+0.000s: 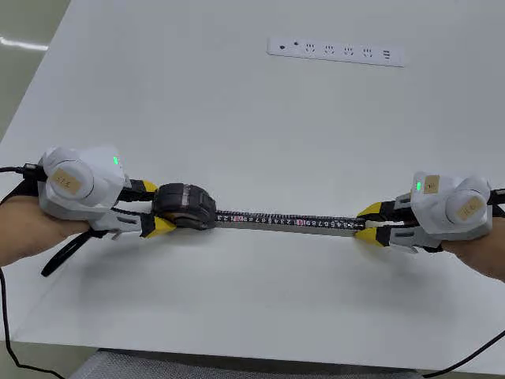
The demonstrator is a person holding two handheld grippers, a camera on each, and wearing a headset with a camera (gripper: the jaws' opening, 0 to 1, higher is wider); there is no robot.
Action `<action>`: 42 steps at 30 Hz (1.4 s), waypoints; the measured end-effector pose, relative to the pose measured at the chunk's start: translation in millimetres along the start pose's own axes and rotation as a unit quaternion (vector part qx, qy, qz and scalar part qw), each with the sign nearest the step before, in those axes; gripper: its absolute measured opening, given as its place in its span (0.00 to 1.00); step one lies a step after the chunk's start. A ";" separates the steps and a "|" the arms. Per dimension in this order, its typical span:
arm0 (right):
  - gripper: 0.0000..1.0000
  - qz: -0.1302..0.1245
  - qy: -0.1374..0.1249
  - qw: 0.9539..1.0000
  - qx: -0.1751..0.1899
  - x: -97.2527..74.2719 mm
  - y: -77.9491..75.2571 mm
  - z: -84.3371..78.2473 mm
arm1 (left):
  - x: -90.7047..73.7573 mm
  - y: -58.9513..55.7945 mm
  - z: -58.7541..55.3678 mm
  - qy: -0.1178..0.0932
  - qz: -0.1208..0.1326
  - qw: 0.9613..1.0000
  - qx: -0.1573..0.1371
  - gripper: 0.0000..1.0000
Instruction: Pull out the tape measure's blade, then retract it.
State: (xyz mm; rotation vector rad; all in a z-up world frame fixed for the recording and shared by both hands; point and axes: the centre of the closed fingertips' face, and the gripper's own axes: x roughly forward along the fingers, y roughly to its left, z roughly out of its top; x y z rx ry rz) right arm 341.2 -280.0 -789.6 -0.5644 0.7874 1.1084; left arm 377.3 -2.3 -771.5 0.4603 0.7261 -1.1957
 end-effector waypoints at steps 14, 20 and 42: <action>0.27 -0.009 -0.005 1.000 0.024 -0.7 -0.1 3.9 | -3.9 1.3 -0.5 -0.008 0.013 1.000 -0.009 0.35; 0.34 -0.024 -0.036 0.995 0.090 -6.6 2.9 14.3 | -12.4 -1.5 2.1 -0.037 0.029 0.998 -0.051 0.45; 0.63 -0.081 -0.062 0.985 0.142 -26.8 20.0 14.8 | -53.8 -7.8 -4.4 -0.087 0.130 0.979 -0.130 0.61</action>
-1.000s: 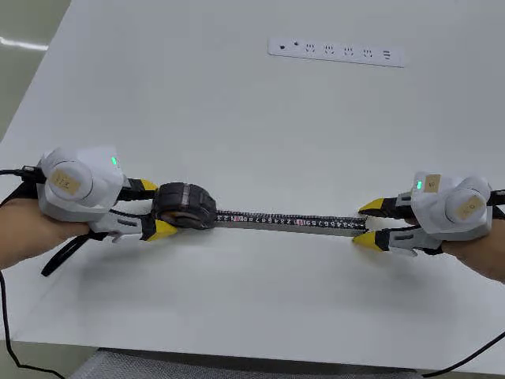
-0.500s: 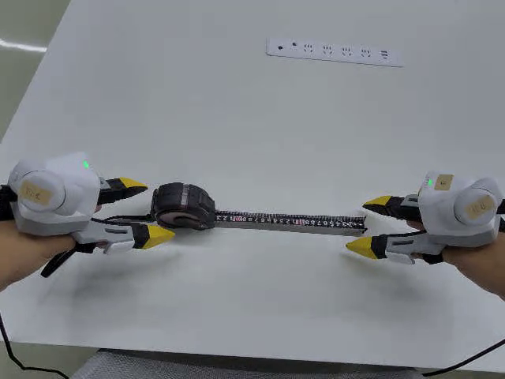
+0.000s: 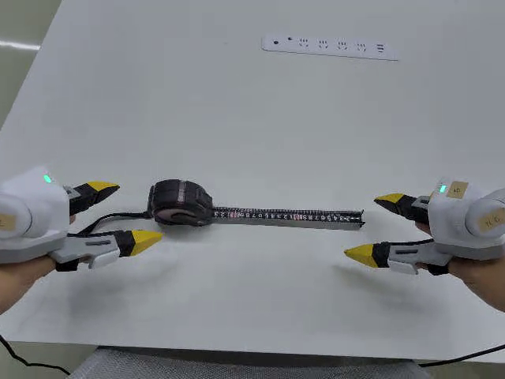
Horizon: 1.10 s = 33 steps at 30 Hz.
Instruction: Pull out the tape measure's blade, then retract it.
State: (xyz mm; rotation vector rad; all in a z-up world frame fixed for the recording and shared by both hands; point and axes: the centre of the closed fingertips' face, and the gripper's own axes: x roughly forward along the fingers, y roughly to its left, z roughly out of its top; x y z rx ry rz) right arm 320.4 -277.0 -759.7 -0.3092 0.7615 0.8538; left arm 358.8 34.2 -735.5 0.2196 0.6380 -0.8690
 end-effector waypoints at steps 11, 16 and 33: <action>0.67 -0.025 -0.017 1.000 0.007 -18.2 4.6 6.4 | -19.1 -6.6 -5.1 0.001 0.025 1.000 -0.005 0.68; 0.70 -0.030 -0.032 0.999 0.019 -24.9 8.4 5.1 | -26.3 -9.8 -7.0 0.001 0.031 0.999 -0.011 0.70; 0.77 -0.054 -0.047 0.996 0.056 -49.0 25.7 -9.8 | -56.2 -20.5 -19.4 -0.009 0.049 0.998 -0.039 0.74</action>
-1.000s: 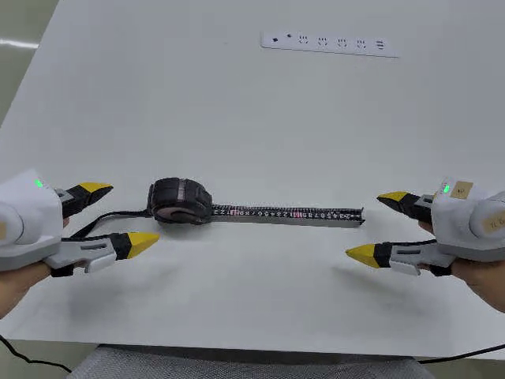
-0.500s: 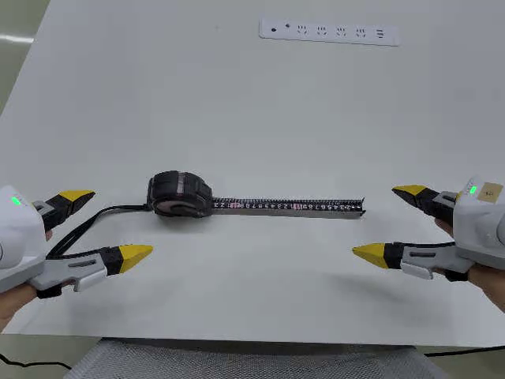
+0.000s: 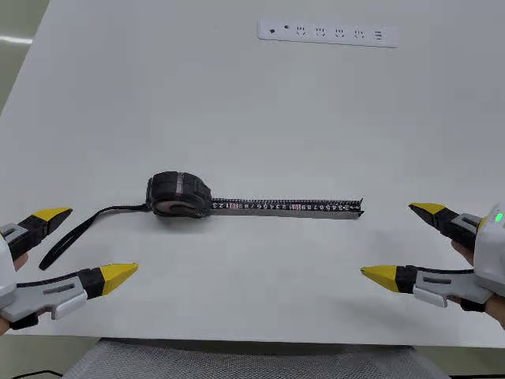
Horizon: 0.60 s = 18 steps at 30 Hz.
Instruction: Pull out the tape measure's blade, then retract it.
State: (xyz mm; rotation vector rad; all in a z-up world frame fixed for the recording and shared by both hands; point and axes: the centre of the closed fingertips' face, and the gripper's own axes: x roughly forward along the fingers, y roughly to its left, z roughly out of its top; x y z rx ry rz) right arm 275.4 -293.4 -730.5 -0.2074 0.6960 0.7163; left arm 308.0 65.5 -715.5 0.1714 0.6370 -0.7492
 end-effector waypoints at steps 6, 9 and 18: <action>0.80 -0.010 -0.004 1.000 0.008 -7.7 7.4 -6.5 | -5.8 -5.9 -6.2 -0.003 0.002 1.000 -0.011 0.77; 0.81 -0.013 -0.007 1.000 0.012 -12.1 10.1 -9.1 | -8.4 -9.1 -8.4 -0.006 0.004 1.000 -0.018 0.78; 0.83 -0.020 -0.011 0.999 0.027 -22.8 17.8 -19.4 | -13.3 -16.8 -17.2 -0.011 0.009 0.999 -0.033 0.81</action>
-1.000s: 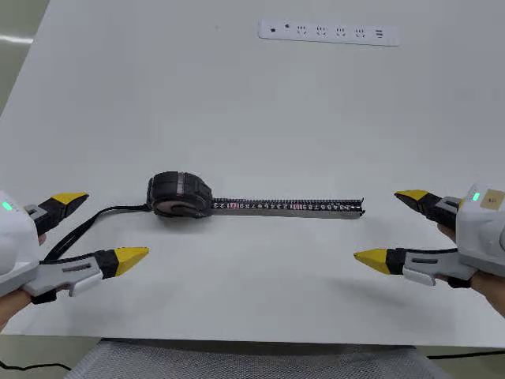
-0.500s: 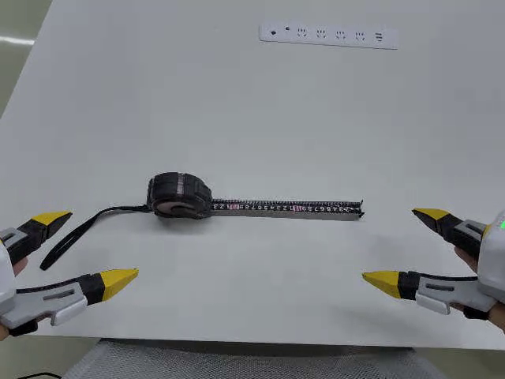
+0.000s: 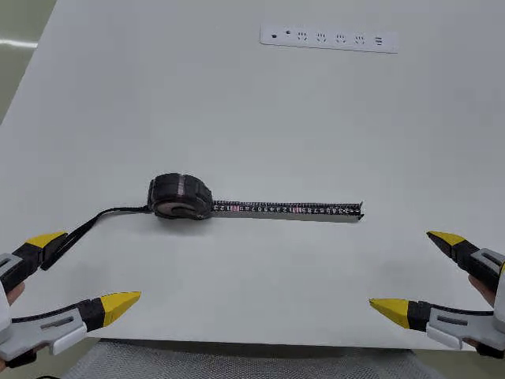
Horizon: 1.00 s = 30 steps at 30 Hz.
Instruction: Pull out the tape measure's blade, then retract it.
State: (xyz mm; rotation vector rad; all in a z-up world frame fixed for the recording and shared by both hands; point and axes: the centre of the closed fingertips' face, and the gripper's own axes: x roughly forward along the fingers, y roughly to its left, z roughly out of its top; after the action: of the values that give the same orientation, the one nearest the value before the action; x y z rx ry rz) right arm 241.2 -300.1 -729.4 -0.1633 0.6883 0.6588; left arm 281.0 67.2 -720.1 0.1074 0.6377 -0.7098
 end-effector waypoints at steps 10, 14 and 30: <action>0.84 0.000 0.001 1.000 0.007 -0.7 3.9 -7.9 | 0.6 -2.7 -0.7 -0.004 -0.002 1.000 -0.011 0.82; 0.84 0.000 0.000 1.000 0.003 0.5 3.0 -6.3 | 1.8 -3.3 -0.5 -0.003 -0.003 1.000 -0.009 0.81; 0.83 0.000 0.000 1.000 0.009 1.6 3.2 -8.1 | 7.6 -13.7 1.3 0.003 -0.011 1.000 -0.004 0.80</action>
State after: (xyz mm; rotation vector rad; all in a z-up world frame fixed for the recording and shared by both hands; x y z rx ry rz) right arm 235.8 -299.7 -736.5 -0.1459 0.6936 0.6526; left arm 277.3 52.0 -721.8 0.0958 0.6480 -0.7296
